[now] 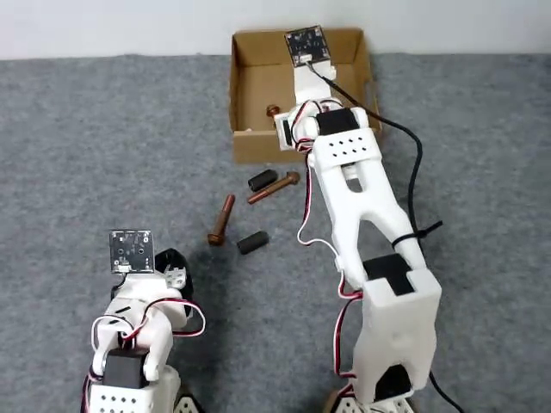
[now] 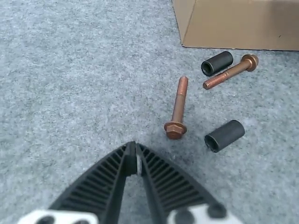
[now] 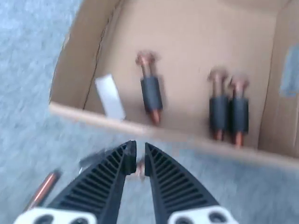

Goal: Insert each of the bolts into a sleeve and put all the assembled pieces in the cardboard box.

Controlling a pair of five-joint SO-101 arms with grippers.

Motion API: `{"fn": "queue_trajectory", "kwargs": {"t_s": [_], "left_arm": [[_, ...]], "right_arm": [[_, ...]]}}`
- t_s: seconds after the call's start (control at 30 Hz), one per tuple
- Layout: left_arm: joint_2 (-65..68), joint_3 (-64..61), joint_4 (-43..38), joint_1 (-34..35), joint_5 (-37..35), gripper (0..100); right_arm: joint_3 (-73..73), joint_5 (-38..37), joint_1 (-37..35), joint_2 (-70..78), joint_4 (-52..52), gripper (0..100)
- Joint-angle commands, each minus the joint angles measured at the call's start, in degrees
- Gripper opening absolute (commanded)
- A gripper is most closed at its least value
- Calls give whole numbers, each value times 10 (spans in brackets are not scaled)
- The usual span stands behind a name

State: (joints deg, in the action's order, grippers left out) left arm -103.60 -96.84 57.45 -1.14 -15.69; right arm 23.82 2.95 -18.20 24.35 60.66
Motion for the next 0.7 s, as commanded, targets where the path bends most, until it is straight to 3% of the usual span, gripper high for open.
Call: {"fn": "queue_trajectory", "kwargs": {"t_s": [0.0, 0.5, 0.67], "left_arm": [[-5, 4, -13, 0, 4, 5], [-5, 4, -15, 8, 4, 5], [-5, 4, -49, 87, 3, 5]], "right_arm": [[28, 40, -15, -53, 77, 11], [26, 289, -135, -38, 331, 16], [28, 371, -175, 15, 350, 17]]}}
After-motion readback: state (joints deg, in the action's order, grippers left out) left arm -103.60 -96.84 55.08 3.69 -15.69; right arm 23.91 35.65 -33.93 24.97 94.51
